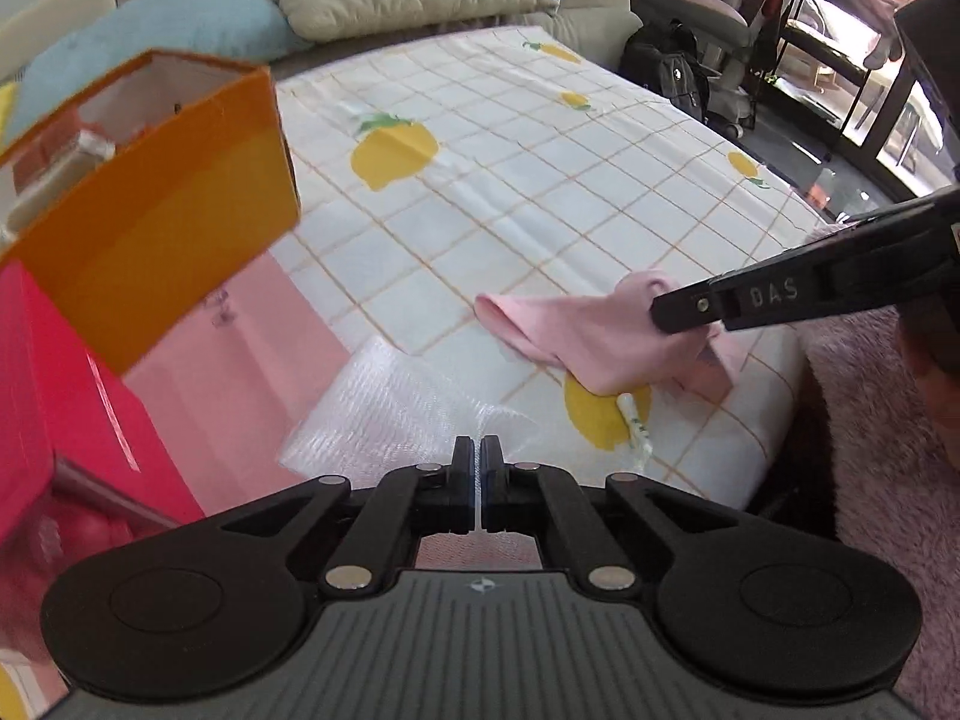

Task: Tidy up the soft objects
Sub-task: 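Grasp the pink cloth with the right tool while left tool grasps the clear plastic sheet, then lower pink cloth and plastic sheet into the orange box and open both tools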

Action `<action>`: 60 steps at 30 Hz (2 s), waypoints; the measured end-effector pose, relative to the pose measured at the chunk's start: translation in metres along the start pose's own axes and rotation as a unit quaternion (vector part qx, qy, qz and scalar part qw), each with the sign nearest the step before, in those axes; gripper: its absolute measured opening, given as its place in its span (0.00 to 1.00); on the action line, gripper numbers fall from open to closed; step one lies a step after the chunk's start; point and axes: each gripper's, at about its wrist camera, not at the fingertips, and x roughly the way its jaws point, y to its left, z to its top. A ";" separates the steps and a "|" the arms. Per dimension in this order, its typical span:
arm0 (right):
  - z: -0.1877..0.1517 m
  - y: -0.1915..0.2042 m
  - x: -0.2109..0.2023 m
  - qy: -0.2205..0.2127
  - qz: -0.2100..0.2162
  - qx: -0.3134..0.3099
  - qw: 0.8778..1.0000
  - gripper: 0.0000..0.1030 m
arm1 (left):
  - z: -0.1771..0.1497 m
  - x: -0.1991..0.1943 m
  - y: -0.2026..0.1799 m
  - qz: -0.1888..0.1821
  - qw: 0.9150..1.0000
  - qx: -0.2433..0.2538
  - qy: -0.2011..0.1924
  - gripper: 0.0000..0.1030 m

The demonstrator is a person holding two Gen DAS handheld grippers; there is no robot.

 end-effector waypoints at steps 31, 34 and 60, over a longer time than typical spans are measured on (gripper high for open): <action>-0.018 0.020 0.038 0.102 0.088 -0.033 0.990 0.00 | 0.015 0.036 0.024 -0.032 0.956 -0.281 0.084 0.67; -0.018 0.017 0.038 0.104 0.092 -0.025 0.990 0.00 | 0.022 0.042 0.018 -0.045 0.959 -0.266 0.090 0.35; 0.015 0.030 -0.041 -0.011 0.091 -0.044 0.995 0.00 | 0.031 -0.087 0.075 -0.040 0.956 -0.281 -0.074 0.03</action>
